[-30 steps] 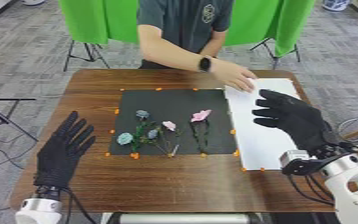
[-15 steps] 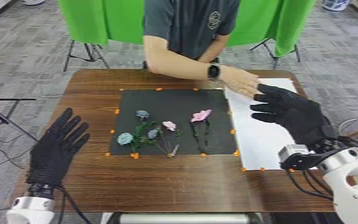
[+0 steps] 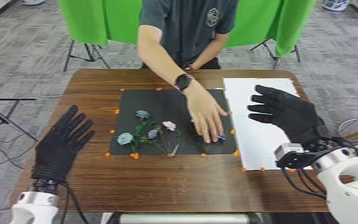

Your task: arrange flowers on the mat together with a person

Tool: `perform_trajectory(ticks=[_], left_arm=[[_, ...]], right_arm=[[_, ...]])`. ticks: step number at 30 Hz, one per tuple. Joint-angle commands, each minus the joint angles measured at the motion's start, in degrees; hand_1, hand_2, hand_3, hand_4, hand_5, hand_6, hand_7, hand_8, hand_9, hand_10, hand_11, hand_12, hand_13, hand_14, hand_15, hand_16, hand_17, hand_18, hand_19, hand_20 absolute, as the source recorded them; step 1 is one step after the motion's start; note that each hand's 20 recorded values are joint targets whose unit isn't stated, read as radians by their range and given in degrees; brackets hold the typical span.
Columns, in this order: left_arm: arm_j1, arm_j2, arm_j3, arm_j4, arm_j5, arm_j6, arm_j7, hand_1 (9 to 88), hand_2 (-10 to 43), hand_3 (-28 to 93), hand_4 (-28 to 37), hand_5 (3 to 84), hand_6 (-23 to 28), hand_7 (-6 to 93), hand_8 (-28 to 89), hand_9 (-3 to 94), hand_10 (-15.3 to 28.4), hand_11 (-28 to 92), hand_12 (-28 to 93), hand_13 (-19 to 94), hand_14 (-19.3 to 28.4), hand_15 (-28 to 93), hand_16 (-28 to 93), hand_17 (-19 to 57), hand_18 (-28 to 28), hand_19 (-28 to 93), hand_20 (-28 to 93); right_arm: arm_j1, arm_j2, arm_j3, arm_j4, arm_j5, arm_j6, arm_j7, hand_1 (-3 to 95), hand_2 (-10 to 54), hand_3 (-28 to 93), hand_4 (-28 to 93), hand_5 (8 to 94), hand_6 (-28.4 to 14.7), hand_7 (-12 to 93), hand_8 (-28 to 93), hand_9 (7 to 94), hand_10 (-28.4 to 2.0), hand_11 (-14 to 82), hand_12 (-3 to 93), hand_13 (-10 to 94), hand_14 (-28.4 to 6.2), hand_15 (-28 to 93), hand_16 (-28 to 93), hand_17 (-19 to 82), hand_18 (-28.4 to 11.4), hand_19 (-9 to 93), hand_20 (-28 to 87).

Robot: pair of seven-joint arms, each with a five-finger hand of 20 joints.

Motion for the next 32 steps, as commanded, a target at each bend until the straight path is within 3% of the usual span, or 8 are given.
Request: perform_trajectory(ticks=[1,9,11,13,15,16,19,32], left_arm=[[0.92,-1.18,1.08,0.26,-0.05,-0.19,-0.79,25.1,-6.9,70,-28.2,27.6,2.8,13.1,-7,21.7,10.3,14,15,20,12.9,14,5,-11.6,20.5,37,10],[1.37,-1.01,0.36,-0.25,-0.08,0.28,-0.15,25.2,-6.8,70,-28.2,27.8,2.8,13.0,-7,21.7,10.2,14,15,20,13.0,14,5,-11.6,20.6,37,10],[1.22,-0.86,0.1,-0.05,0.21,-1.31,-1.13,25.2,-6.7,69,-28.2,27.8,2.8,13.1,-7,21.8,10.3,14,15,20,13.0,14,5,-11.6,20.6,37,10],[1.85,-1.82,1.01,-0.53,-0.43,0.33,-2.24,25.1,-6.5,69,-28.2,27.8,2.9,13.0,-7,21.7,10.3,14,15,20,13.0,14,5,-11.6,20.5,37,10],[0.84,-1.74,1.1,0.36,0.28,-2.07,-1.69,25.0,-6.5,69,-28.2,27.9,3.0,12.8,-7,21.8,10.3,14,15,19,13.0,14,5,-11.6,20.6,37,10],[0.84,-1.34,0.73,0.2,0.41,-1.71,-2.9,24.9,-6.4,69,-28.2,27.9,2.9,12.8,-7,21.7,10.3,14,15,19,13.0,14,5,-11.6,20.6,37,10],[0.53,-1.45,0.92,0.18,-0.33,-0.19,-0.59,24.7,-6.2,70,-28.2,27.8,2.9,12.8,-7,21.7,10.3,14,15,19,13.0,14,5,-11.6,20.7,37,10],[-0.44,-3.36,2.27,0.93,-0.23,-1.34,-2.96,24.8,-5.9,69,-28.3,27.7,2.9,12.6,-7,21.6,10.3,14,15,19,13.0,14,5,-11.7,20.6,37,10]], right_arm=[[-0.19,-1.64,-0.29,0.91,-1.15,0.23,0.41,15.5,2.4,81,-24,35.0,-6.9,15,-8,33.6,-15.6,11.4,23.9,29,-14.4,27,25,6,-22.4,48,30],[1.19,-1.18,-1.49,1.64,-0.88,-0.25,0.24,15.4,2.4,82,-24,35.0,-6.9,16,-8,33.4,-15.5,11.2,24.1,29,-14.3,26,25,6,-22.3,48,30],[-0.17,-1.5,-0.44,1.16,-0.74,-1.29,0.26,15.4,2.4,82,-24,35.0,-6.9,15,-8,33.4,-15.5,11.1,24.0,29,-14.3,26,25,6,-22.3,48,30],[-2.44,-1.43,0.2,0.31,-0.04,0.67,0.6,15.3,2.5,81,-24,35.0,-6.9,15,-8,33.5,-15.5,11.2,24.1,29,-14.3,26,25,6,-22.3,48,30],[-2.03,-0.67,0.59,0.61,0.24,-0.31,-1.92,15.0,2.7,81,-24,35.1,-6.8,15,-8,34.1,-15.5,11.6,24.2,29,-14.4,27,25,6,-22.4,48,30],[-2.78,-0.47,0.48,0.25,0.08,0.19,-1.8,14.9,2.8,81,-24,35.2,-6.7,15,-8,34.3,-15.4,11.7,24.1,30,-14.4,27,25,6,-22.4,48,30],[-0.34,0.13,-1.11,1.29,-0.45,1.35,-3.41,14.6,2.7,82,-24,35.3,-6.7,15,-8,34.3,-15.4,11.7,23.9,30,-14.2,27,25,6,-22.4,48,30],[-2.59,-0.13,-0.12,1.07,0.32,2.25,-2.61,14.7,2.3,82,-24,35.1,-6.6,15,-8,34.2,-15.4,11.6,23.9,30,-14.1,27,25,6,-22.4,48,30]])
